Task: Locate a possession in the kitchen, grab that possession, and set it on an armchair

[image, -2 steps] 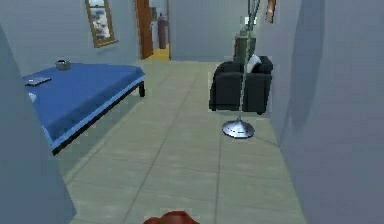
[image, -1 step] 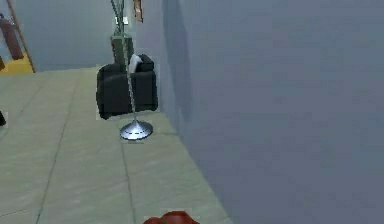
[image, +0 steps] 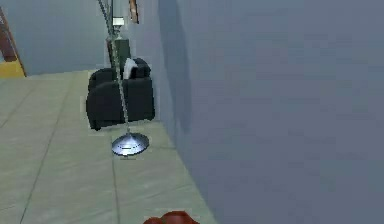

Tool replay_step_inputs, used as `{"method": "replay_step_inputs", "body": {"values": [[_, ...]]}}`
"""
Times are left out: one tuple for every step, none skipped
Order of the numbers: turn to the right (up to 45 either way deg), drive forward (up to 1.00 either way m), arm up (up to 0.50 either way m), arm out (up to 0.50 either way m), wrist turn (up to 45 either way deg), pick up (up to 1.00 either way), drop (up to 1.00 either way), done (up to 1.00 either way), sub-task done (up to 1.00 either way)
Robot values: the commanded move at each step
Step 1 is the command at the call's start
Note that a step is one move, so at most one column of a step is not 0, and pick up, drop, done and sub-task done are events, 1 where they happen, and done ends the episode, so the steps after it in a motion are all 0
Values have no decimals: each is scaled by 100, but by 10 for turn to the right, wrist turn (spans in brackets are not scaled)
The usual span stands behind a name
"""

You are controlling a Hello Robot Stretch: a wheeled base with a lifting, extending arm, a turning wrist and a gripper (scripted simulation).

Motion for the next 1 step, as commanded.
{"method": "replay_step_inputs", "body": {"values": [[-420,0,0,0,0,0,0,0,0]]}}
